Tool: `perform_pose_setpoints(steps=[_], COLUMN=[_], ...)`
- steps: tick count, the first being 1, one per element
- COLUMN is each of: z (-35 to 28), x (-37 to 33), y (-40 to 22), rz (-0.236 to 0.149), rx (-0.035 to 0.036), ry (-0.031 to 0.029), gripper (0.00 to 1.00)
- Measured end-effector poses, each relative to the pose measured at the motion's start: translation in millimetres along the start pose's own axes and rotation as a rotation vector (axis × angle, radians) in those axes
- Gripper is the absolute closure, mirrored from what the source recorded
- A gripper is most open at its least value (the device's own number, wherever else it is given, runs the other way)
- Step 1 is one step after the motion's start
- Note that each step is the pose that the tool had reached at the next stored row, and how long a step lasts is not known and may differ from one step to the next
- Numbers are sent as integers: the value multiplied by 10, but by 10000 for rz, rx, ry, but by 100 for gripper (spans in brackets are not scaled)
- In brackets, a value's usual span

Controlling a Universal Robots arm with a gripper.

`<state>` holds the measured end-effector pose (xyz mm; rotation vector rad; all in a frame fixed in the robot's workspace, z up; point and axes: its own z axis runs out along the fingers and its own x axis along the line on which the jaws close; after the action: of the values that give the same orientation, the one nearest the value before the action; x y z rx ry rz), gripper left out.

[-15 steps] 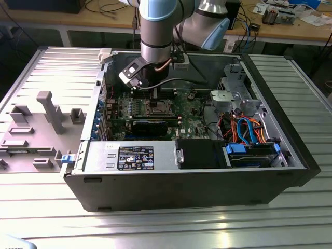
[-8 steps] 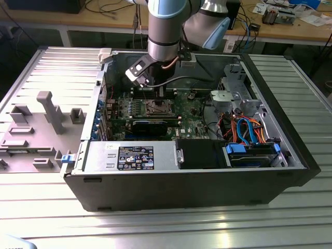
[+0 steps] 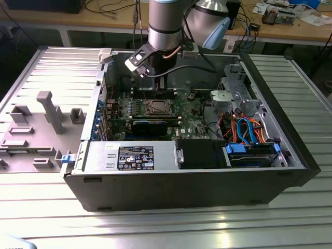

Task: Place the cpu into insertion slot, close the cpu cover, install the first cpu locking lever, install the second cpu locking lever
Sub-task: 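Close the cpu cover, then install the first cpu locking lever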

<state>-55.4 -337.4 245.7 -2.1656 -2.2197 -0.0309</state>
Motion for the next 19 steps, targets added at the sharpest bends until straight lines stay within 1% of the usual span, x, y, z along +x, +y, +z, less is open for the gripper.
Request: perform_pose_setpoints(steps=[2,3,15,17,19], z=[-42,-50,-54,-54,-55], x=[1,2,2,2,2], y=[-1,-1,-1,-1,-1], rz=[0,0,-5,-98,-312], rx=[1,0,0,5,14], ry=[-1,0,1,-2,-10], gripper=[89,89,89,89,89])
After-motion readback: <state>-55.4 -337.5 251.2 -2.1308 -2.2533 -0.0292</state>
